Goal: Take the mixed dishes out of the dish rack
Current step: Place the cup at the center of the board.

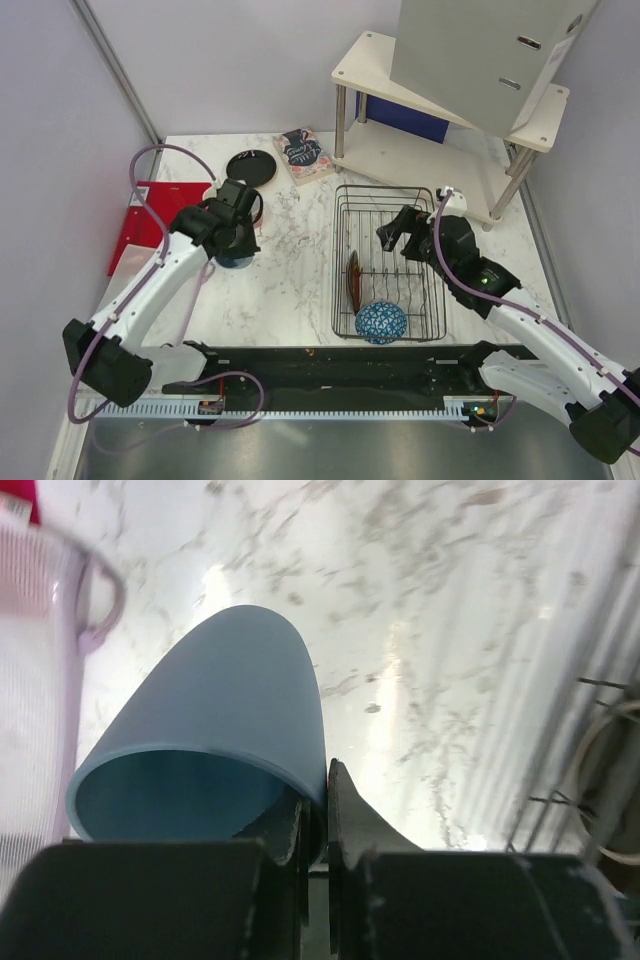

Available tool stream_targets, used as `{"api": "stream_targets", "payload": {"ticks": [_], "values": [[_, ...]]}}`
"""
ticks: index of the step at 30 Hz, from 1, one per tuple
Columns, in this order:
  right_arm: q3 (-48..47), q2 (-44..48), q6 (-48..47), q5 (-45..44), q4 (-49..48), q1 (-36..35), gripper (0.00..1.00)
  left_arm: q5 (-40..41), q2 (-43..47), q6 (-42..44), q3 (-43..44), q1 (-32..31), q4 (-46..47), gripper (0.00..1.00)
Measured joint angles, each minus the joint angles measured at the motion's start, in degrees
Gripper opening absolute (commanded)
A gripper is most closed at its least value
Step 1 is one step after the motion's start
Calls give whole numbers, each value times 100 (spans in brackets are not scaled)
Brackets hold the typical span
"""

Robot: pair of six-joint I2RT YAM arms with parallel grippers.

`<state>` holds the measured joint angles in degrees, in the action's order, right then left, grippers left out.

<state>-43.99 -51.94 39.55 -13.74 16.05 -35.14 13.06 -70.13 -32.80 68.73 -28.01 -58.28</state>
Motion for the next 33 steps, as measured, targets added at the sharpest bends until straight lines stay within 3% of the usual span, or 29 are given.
{"api": "stream_targets", "payload": {"ticks": [6,15,33], "values": [[39,83,-42,-13,55,0,98,-428,-911,-201,-39,822,-428,2],[339,326,-42,-15,96,0,98,-520,-2341,-251,361,1377,-461,2],[422,109,-146,83,68,0,98,-457,-3047,-249,988,1705,-249,2]]}}
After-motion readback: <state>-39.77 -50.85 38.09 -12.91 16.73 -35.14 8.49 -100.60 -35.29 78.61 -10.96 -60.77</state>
